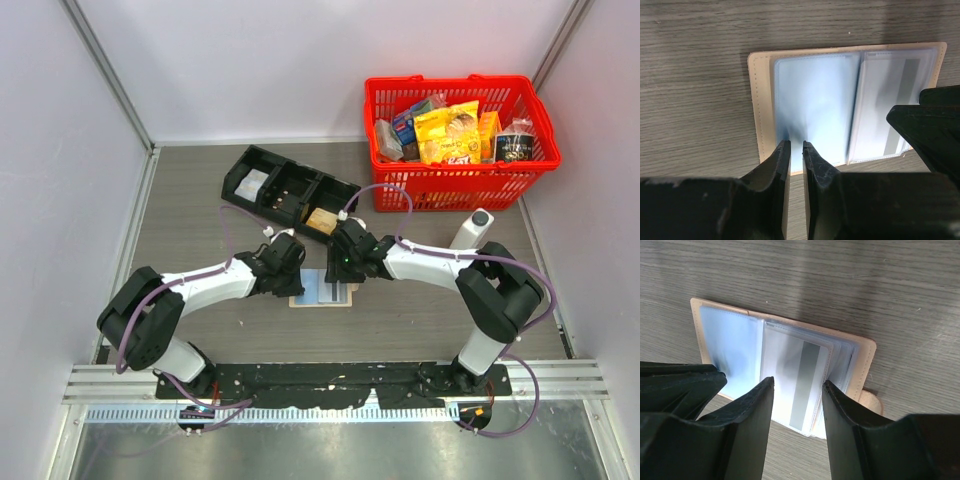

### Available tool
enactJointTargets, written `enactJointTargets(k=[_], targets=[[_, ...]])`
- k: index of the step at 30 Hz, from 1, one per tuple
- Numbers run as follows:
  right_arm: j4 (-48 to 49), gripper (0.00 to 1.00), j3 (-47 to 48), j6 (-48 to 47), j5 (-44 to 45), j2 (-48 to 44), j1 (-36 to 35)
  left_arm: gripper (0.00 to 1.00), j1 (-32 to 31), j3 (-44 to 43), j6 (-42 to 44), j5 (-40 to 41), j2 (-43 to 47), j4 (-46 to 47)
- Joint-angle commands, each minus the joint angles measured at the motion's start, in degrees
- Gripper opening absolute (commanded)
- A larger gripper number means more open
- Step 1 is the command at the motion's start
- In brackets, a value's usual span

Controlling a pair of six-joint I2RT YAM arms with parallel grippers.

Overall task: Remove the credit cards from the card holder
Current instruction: Open the card holder at the center of the board.

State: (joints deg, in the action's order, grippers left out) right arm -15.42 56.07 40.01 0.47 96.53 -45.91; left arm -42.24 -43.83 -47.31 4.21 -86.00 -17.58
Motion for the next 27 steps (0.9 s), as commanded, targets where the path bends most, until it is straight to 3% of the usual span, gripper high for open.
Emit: enactJointTargets(k=[1,20,27], targets=[[2.3,0.48,1.6,0.9,-2.1,0.3,-0.2,0.19,0.3,0.2,1.2,-0.1,-0.4,0.6],[10.3,0.48,3.2,-0.5,-12.5,0.3,-0.9,0.18,0.2,1.3,1.1,-0.4,2.1,1.9],[0.6,0.49,4.4,0.5,-0.7,0.0,-1.0,0.18,0.5,1.0,0.6,-0.3,1.2,1.3]])
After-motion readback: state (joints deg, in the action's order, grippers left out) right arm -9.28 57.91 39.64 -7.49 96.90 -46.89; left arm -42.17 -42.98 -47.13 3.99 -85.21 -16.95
